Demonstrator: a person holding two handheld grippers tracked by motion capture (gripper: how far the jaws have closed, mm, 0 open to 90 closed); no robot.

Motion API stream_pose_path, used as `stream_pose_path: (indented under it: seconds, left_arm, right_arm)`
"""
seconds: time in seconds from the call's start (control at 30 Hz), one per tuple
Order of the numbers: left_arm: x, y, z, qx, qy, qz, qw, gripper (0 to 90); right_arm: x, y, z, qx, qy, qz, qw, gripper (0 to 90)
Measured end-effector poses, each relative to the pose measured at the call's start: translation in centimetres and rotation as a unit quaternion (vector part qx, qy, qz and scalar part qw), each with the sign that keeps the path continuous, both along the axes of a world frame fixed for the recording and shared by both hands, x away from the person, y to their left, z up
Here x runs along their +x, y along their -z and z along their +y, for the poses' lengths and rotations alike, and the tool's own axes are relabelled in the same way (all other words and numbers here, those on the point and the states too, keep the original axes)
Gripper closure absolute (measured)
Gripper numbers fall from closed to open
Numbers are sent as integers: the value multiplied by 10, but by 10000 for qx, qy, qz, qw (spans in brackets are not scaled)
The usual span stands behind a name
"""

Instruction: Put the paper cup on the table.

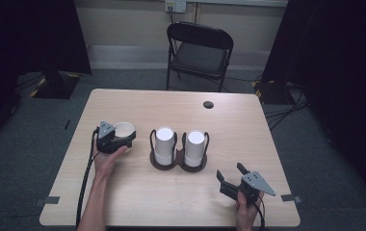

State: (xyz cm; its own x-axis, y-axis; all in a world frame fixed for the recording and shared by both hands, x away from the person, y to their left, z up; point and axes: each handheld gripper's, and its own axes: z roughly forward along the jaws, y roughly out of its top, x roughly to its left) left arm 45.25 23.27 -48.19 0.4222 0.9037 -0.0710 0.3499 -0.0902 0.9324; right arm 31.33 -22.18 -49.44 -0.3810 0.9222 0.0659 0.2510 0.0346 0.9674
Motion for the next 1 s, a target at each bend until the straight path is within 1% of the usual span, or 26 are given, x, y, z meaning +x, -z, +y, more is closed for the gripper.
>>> stream_pose_path:
  seconds: [0.2, 0.27, 0.3, 0.37, 0.43, 0.47, 0.5, 0.53, 0.57, 0.6, 0.63, 0.67, 0.7, 0.73, 0.77, 0.8, 0.83, 0.9, 0.93, 0.97, 1.0]
  left_arm:
    - [0, 3, -3, 19, 90, 69, 9999, 201]
    - [0, 5, -4, 102, 109, 123, 9998, 156]
    - [-1, 6, -6, 76, 109, 139, 9998, 154]
    - [-1, 7, -7, 158, -15, 223, 9996, 154]
    - [-2, 7, -7, 147, -24, 214, 9997, 155]
    - [-4, 8, -6, 146, -17, 108, 9998, 154]
    - [-5, 8, -5, 99, -18, 79, 9999, 153]
    - [-8, 11, -3, 54, -96, 124, 9999, 154]
    - [-8, 11, -3, 54, -96, 124, 9999, 153]
    - [-8, 12, -2, 61, -129, 207, 9997, 153]
    - [-10, 10, -4, 152, -220, 240, 9994, 155]
    - [-12, 8, -5, 239, -256, 184, 9992, 155]
    - [-12, 8, -5, 239, -256, 184, 9992, 154]
    - [-13, 5, -6, 326, -310, 178, 9988, 154]
    - [-14, 4, -6, 278, -351, 198, 9988, 154]
    - [-14, 4, -7, 169, -409, 191, 9988, 154]
    - [-15, 4, -5, 263, -394, 271, 9985, 154]
    - [-19, 7, -5, 126, -450, 174, 9988, 154]
    - [-19, 7, -5, 126, -450, 174, 9988, 154]
    - [-22, 9, -3, 182, -421, 223, 9987, 154]
    - [-23, 11, -3, 164, -401, 261, 9987, 154]
  right_arm:
    - [0, 0, 0, 19, -2, 0, 10000, 147]
    - [0, 0, 0, 29, -5, -4, 10000, 147]
    - [0, 0, 0, 26, -5, -9, 10000, 147]
    - [0, 0, -1, 29, -6, -9, 10000, 146]
    - [0, 0, -1, 32, -8, -9, 10000, 147]
    - [0, 0, -1, 38, -8, -6, 10000, 147]
    - [0, 0, -1, 41, -9, -3, 10000, 147]
    - [0, 0, -1, 42, -9, -2, 10000, 147]
    - [0, 0, -1, 42, -9, -2, 10000, 147]
    - [0, 0, -1, 42, -10, -3, 10000, 147]
    - [0, 0, -1, 33, -18, -10, 10000, 147]
    - [0, 0, -1, 29, -19, -5, 10000, 147]
    - [0, 0, -1, 29, -19, -5, 10000, 147]
    - [0, 0, -1, 44, -12, 0, 10000, 147]
    - [0, 0, -1, 50, -13, -2, 10000, 147]
    - [0, 0, -1, 57, -9, 3, 10000, 147]
    - [0, 0, -1, 56, -19, -9, 10000, 147]
    - [0, 0, -1, 71, -25, -17, 10000, 147]
    - [0, 0, -1, 71, -25, -17, 10000, 147]
    - [0, 0, -1, 76, -29, 2, 10000, 147]
    - [0, 0, -1, 75, -31, 6, 10000, 147]
